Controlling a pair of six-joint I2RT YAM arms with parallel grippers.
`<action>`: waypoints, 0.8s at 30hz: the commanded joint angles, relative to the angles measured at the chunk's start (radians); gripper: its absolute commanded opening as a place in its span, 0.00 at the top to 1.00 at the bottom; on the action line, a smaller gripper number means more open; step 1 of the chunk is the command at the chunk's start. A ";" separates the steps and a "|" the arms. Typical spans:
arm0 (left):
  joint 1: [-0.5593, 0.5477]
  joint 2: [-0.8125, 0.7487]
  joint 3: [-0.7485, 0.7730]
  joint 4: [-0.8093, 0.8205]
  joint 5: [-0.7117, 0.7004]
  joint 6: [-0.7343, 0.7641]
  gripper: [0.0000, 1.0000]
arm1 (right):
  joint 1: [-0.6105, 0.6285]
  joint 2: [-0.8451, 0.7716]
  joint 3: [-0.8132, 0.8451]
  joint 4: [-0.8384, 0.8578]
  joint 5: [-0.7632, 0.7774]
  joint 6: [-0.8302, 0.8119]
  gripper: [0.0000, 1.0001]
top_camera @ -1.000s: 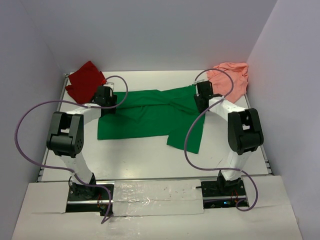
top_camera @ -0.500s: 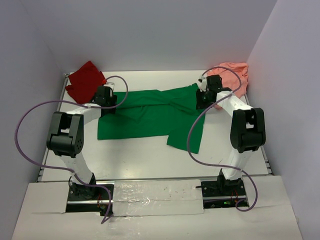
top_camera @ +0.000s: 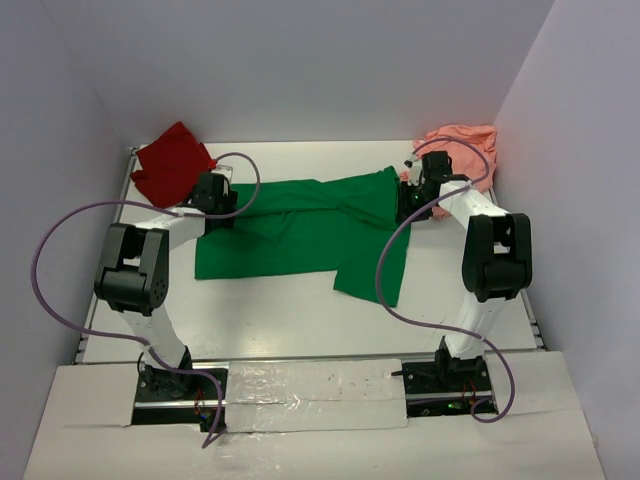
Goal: Fold and stack the t-shirts
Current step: Fold the flattened tshirt in 1/3 of the way
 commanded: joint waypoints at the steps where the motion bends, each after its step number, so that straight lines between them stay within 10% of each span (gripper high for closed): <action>1: -0.009 -0.035 0.015 0.037 -0.012 0.001 0.27 | -0.012 0.008 0.021 -0.009 -0.021 0.013 0.62; 17: -0.013 -0.030 0.009 0.038 -0.015 0.005 0.28 | -0.018 0.079 0.023 -0.007 -0.081 0.027 0.64; 24: -0.016 -0.027 0.008 0.037 -0.018 0.005 0.28 | -0.020 0.080 0.017 0.008 -0.110 0.024 0.88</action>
